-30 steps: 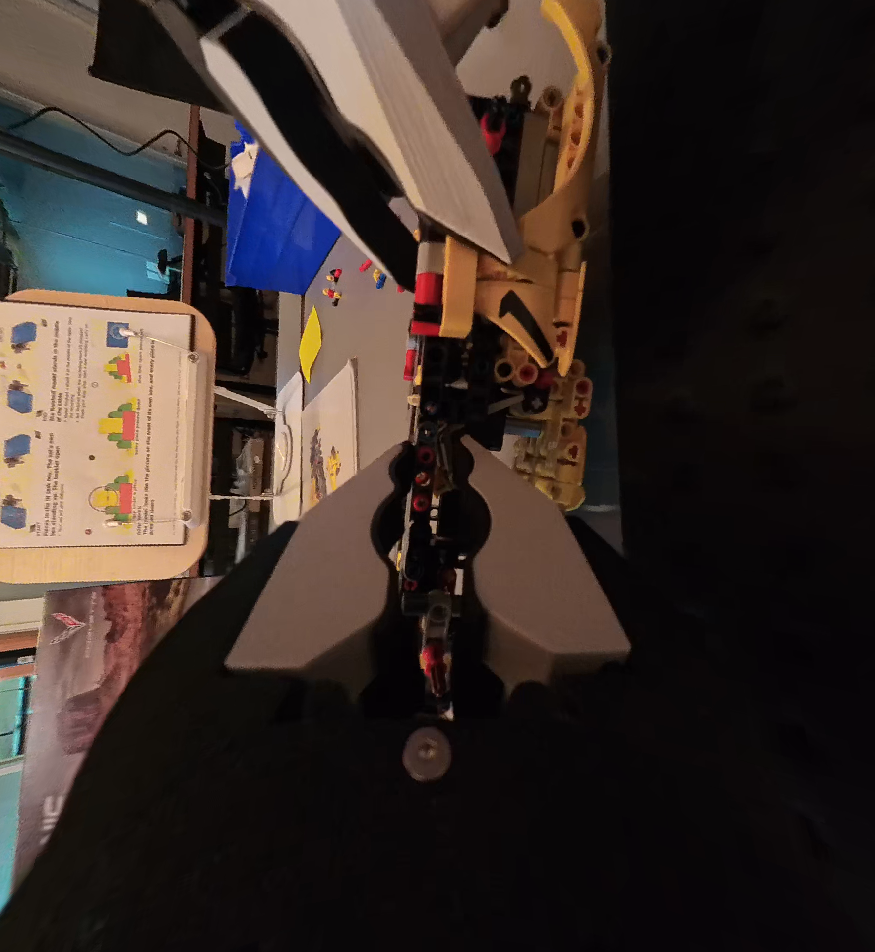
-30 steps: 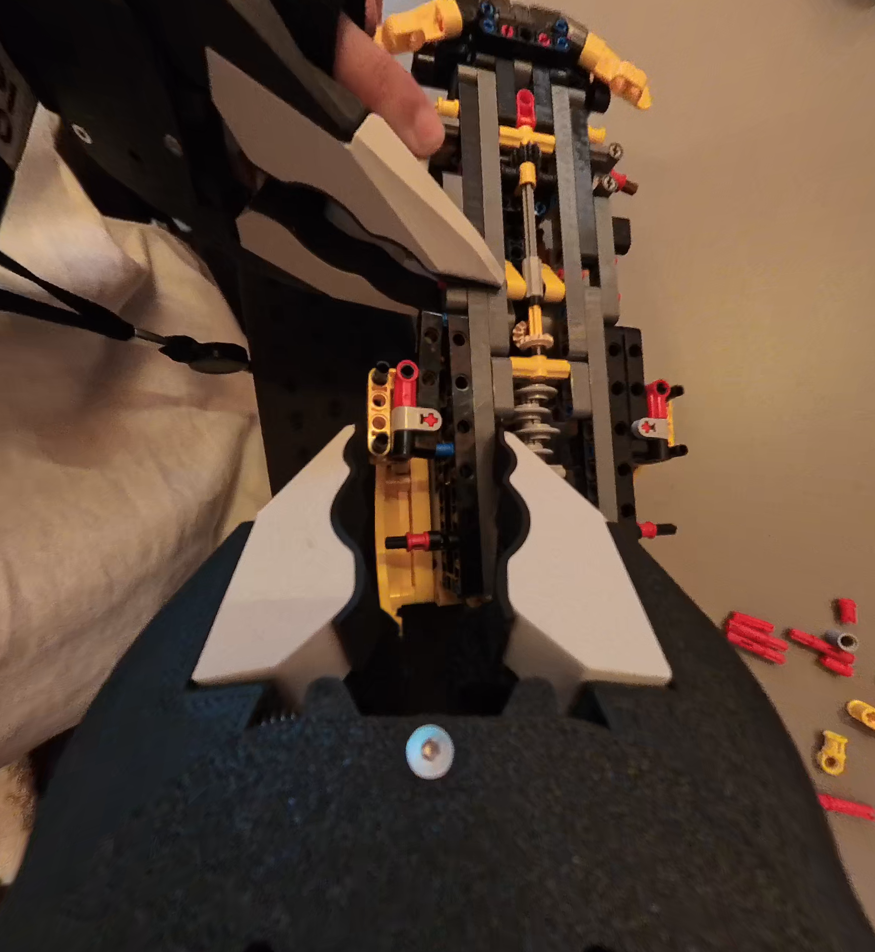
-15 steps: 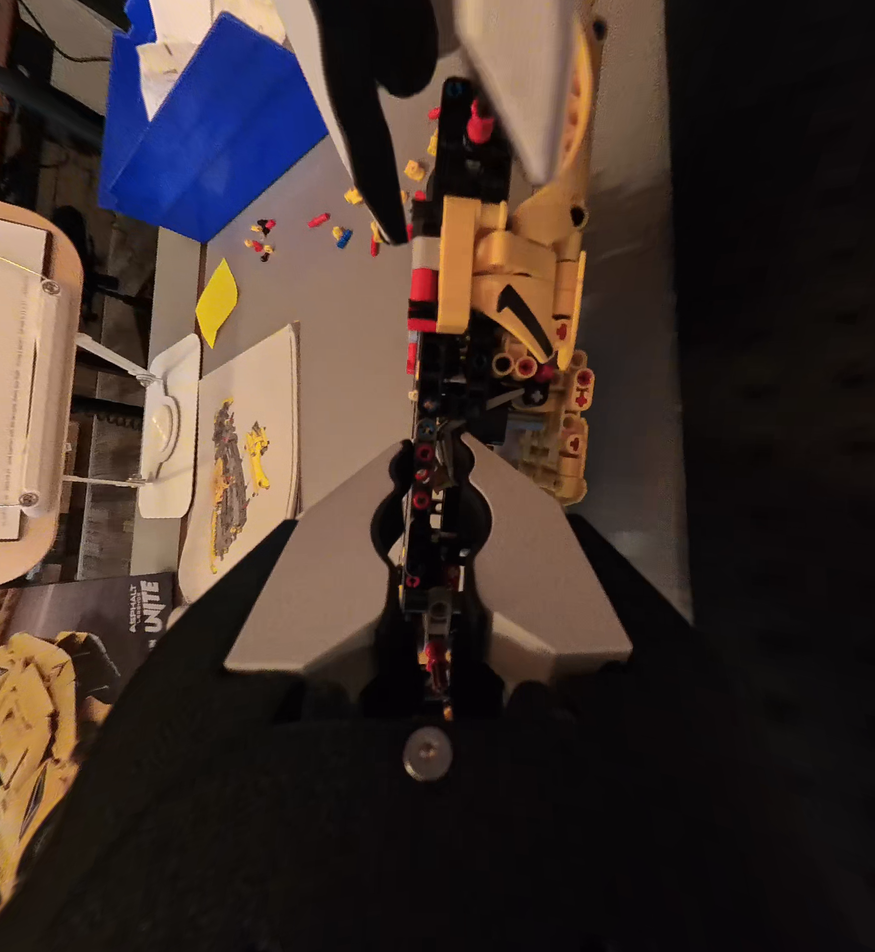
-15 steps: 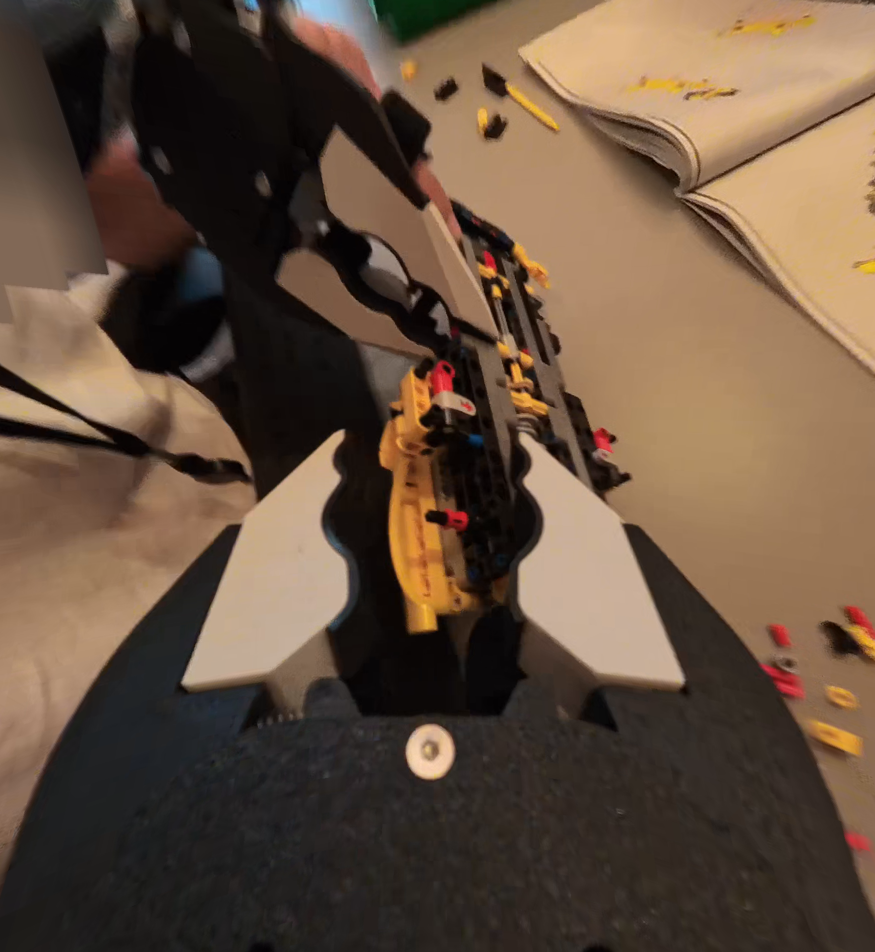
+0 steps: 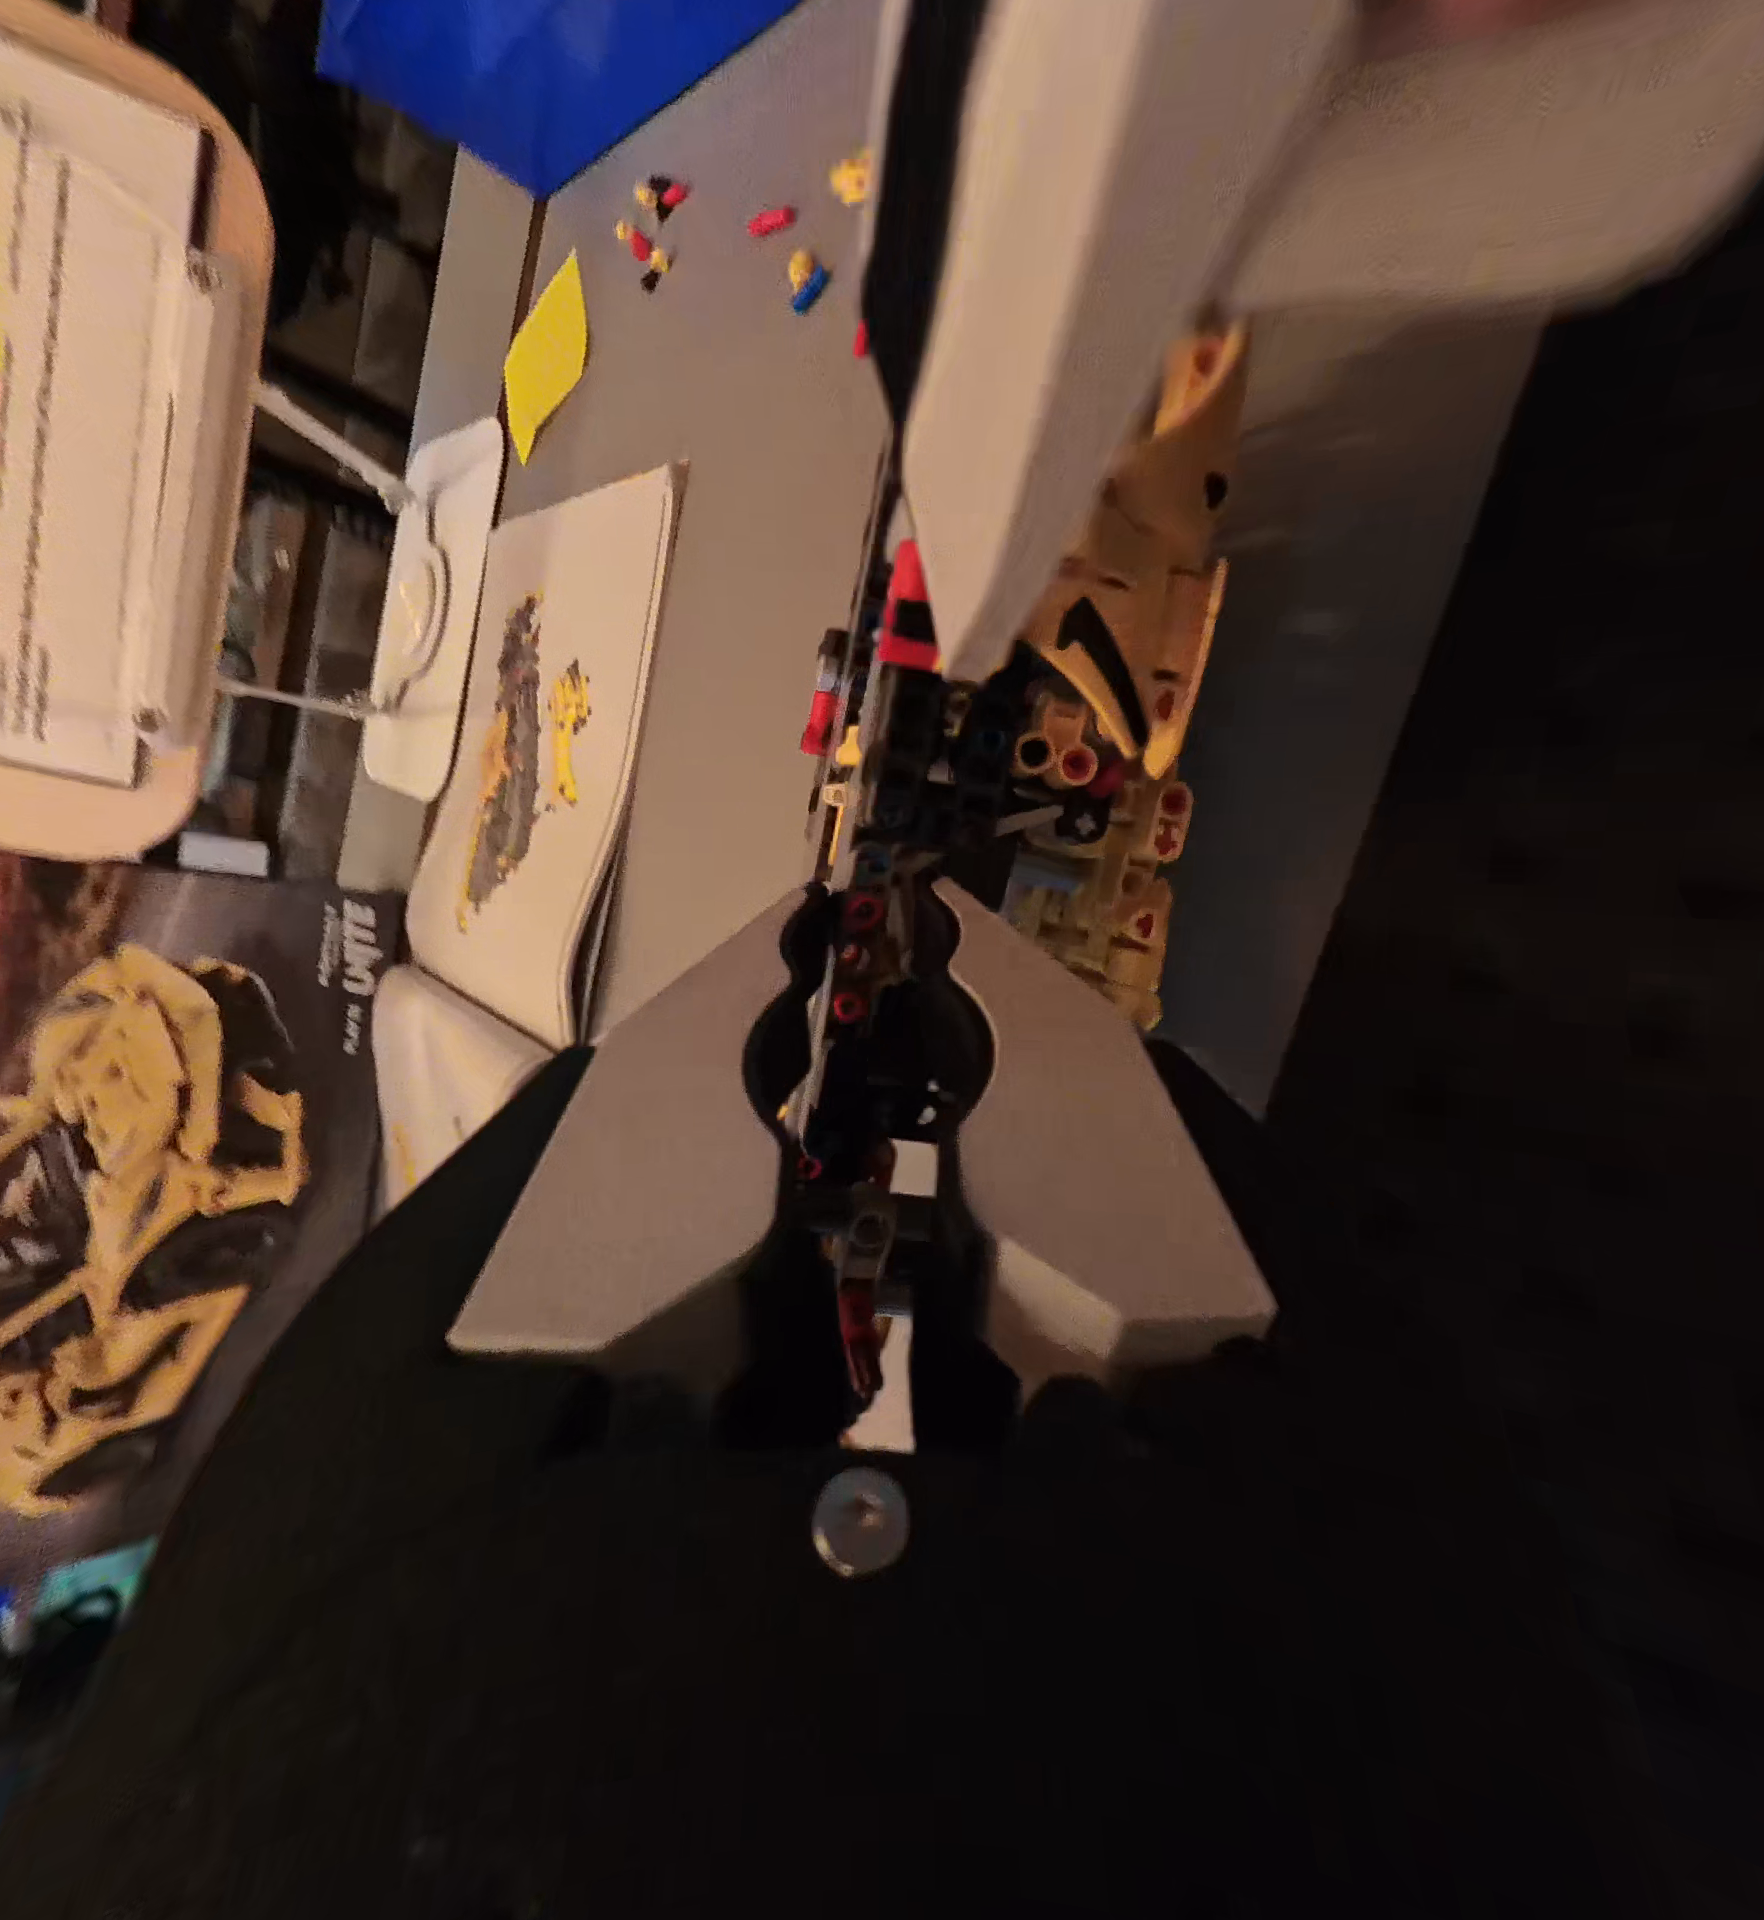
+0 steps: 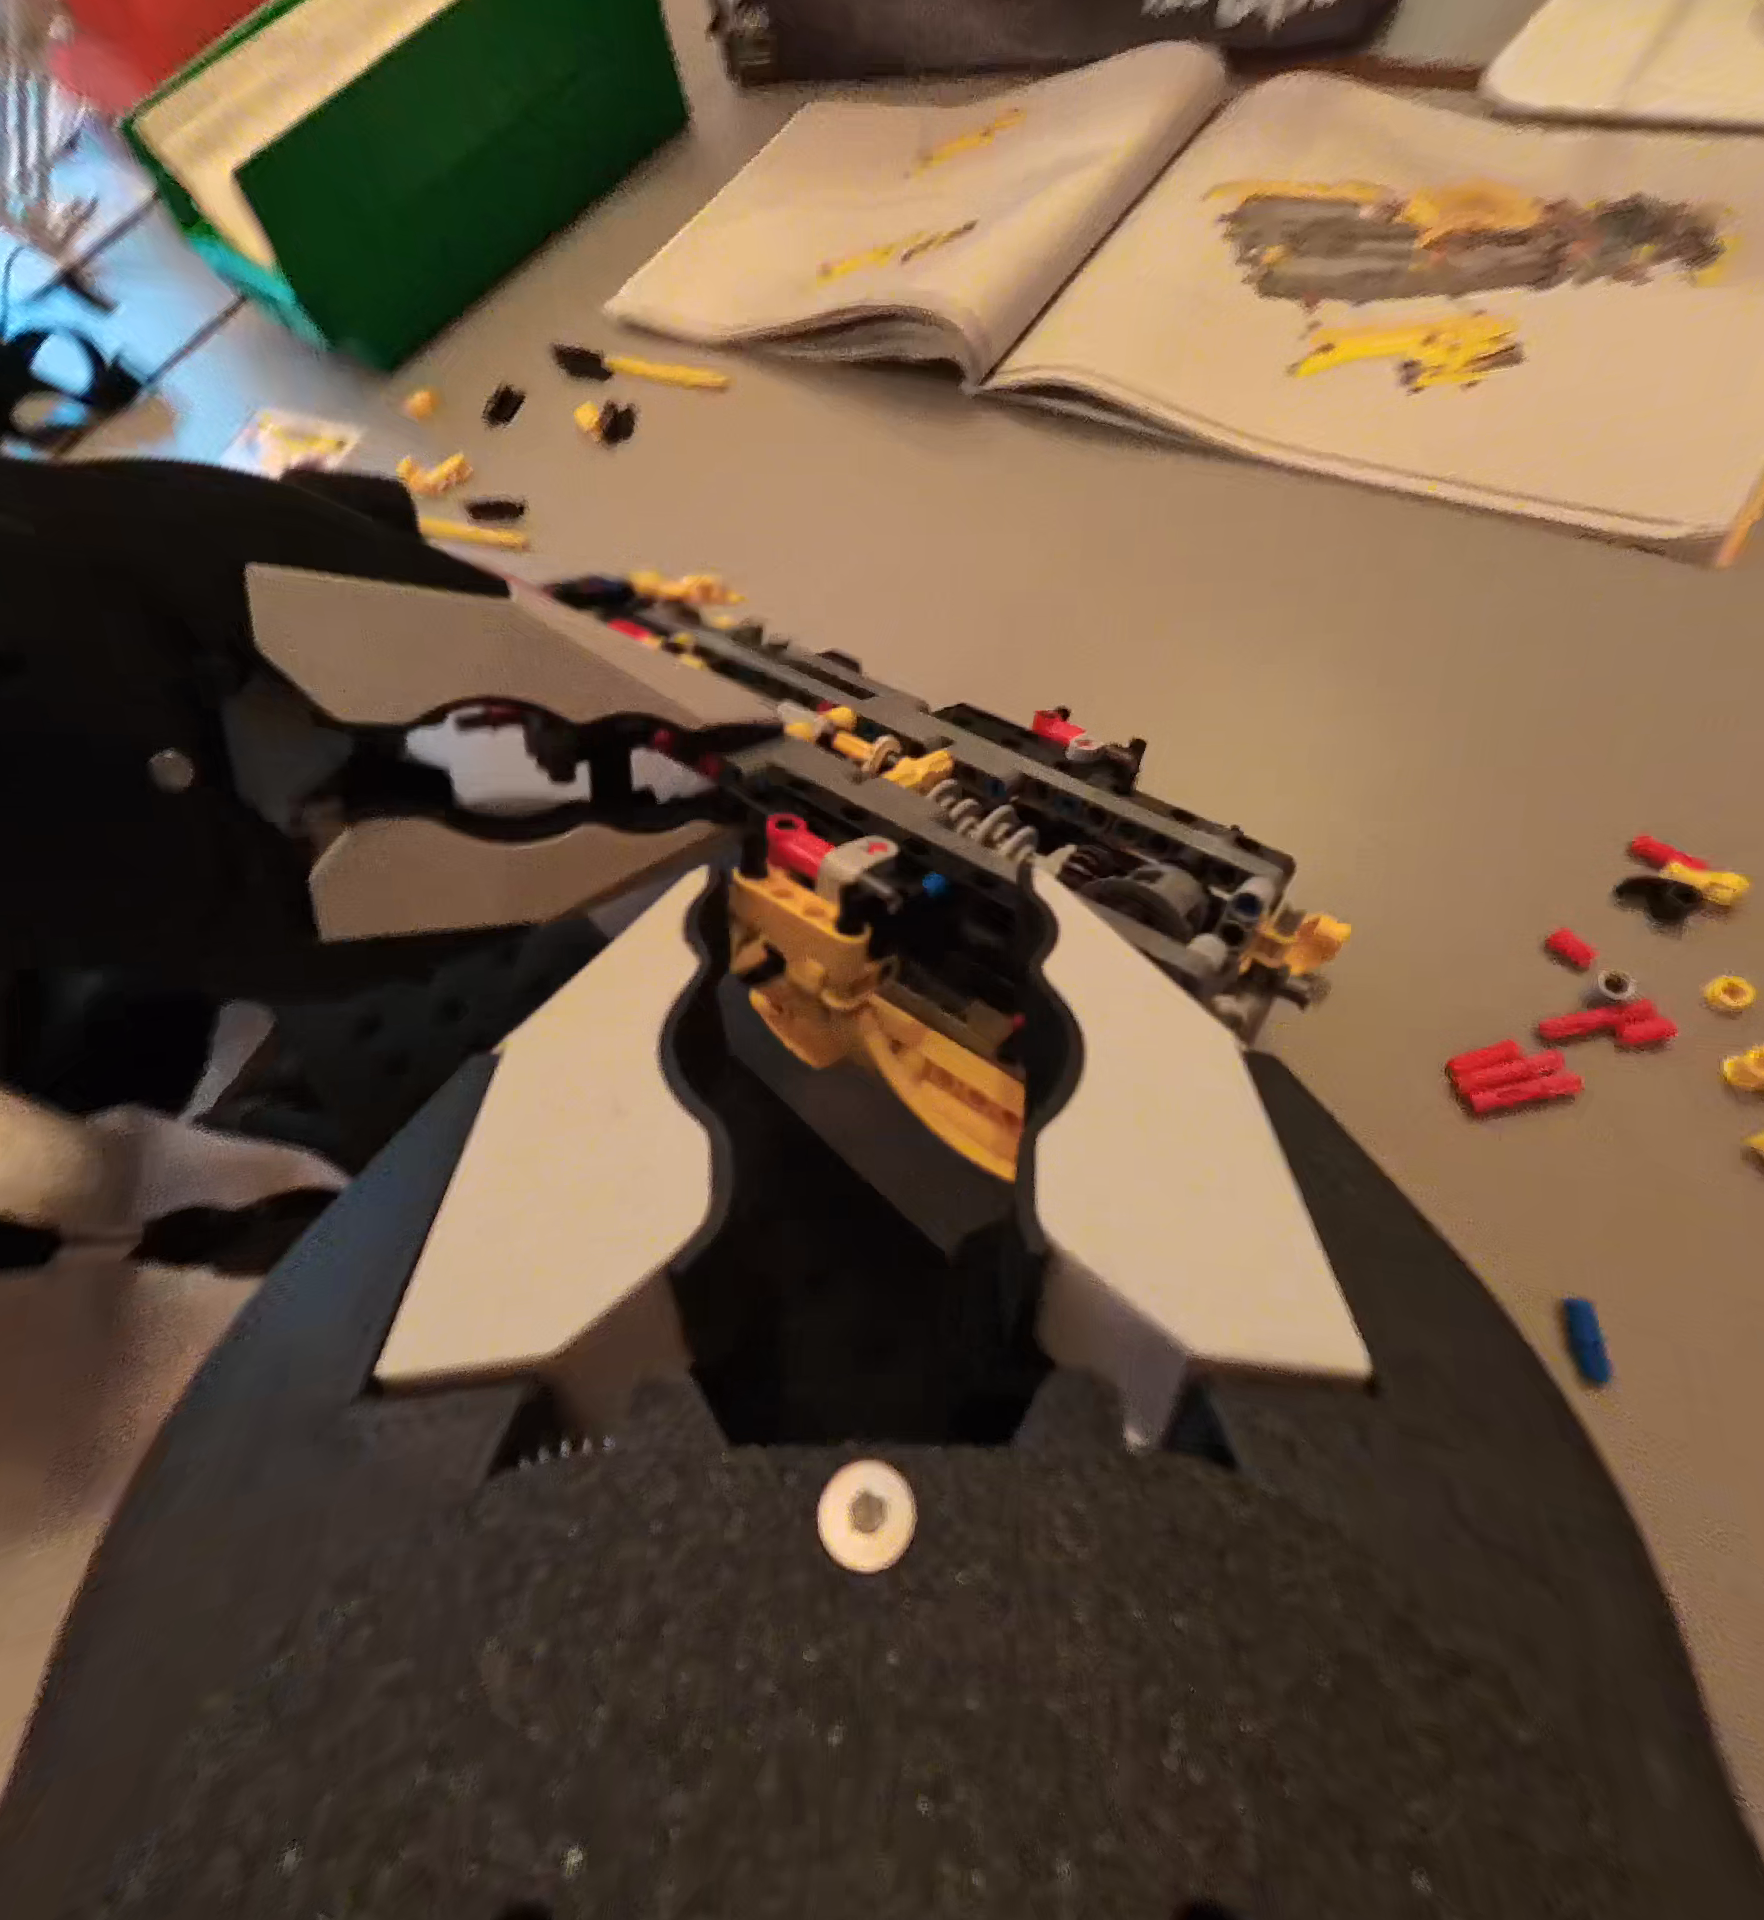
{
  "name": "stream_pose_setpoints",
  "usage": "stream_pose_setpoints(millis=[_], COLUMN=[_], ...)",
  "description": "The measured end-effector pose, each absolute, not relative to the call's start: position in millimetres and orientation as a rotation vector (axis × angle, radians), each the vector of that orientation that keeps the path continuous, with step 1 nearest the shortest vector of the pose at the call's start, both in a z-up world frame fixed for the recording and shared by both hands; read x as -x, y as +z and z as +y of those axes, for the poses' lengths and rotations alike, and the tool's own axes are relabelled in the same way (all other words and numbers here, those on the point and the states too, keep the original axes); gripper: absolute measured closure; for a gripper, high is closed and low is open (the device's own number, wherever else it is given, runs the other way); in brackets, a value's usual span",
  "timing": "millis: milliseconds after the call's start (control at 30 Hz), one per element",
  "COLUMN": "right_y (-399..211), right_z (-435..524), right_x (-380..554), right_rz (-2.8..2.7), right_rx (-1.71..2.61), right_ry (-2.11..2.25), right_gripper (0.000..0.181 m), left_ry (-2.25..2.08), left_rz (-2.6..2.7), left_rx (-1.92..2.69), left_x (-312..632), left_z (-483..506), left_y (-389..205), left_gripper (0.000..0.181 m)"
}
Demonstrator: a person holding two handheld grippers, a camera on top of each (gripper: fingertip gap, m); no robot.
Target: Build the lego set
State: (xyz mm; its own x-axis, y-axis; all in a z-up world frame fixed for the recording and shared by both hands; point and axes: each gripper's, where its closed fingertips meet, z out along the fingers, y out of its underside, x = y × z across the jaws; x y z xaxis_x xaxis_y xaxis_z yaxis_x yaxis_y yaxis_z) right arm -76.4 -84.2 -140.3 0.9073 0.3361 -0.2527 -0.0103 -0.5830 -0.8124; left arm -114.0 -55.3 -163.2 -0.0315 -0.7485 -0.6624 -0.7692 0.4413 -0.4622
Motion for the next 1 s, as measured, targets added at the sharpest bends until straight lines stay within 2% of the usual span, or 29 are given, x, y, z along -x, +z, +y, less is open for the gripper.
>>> stream_pose_setpoints(millis=[200, 333, 367, 500, 667, 767, 900, 967, 1000], right_y=[-148.7, -153.0, -158.2, -165.4, -146.9, -146.0, -157.9, -167.1, -171.0], right_z=[-87.8, -94.0, -96.4, -101.9, -109.8, -125.8, -145.9, -149.3, -148.4], right_x=[68.9, 74.3, 72.3, 67.2, 65.8, 63.1, 64.0, 67.9, 70.1], right_rz=[-0.018, -0.083, -0.097, -0.103, -0.059, -0.022, -0.03, -0.042, -0.04], right_rx=[2.056, 2.033, 2.049, 2.038, 1.982, 2.001, 2.055, 2.081, 2.088], right_ry=[0.267, 0.274, 0.258, 0.321, 0.453, 0.459, 0.359, 0.328, 0.331], right_gripper=[0.123, 0.142, 0.151, 0.154, 0.147, 0.148, 0.147, 0.143, 0.14], left_ry=[-0.075, -0.281, -0.391, -0.866, -1.191, -1.447, -1.348, -1.377, -1.413], left_rz=[1.698, 1.763, 1.786, 1.75, 1.898, 2.075, 2.181, 2.211, 2.221], left_rx=[1.475, 1.557, 1.594, 1.692, 1.965, 2.107, 2.133, 2.175, 2.192], left_x=[104.0, 108.6, 110.5, 110.8, 107.3, 108.8, 95.0, 92.8, 93.5], left_z=[-75.7, -93.0, -100.7, -93.6, -52.1, -71.4, -69.6, -72.6, -74.6], left_y=[-163.7, -163.3, -160.0, -124.9, -146.6, -155.9, -174.0, -179.1, -181.8], left_gripper=[0.162, 0.158, 0.152, 0.149, 0.122, 0.122, 0.123, 0.145, 0.148])
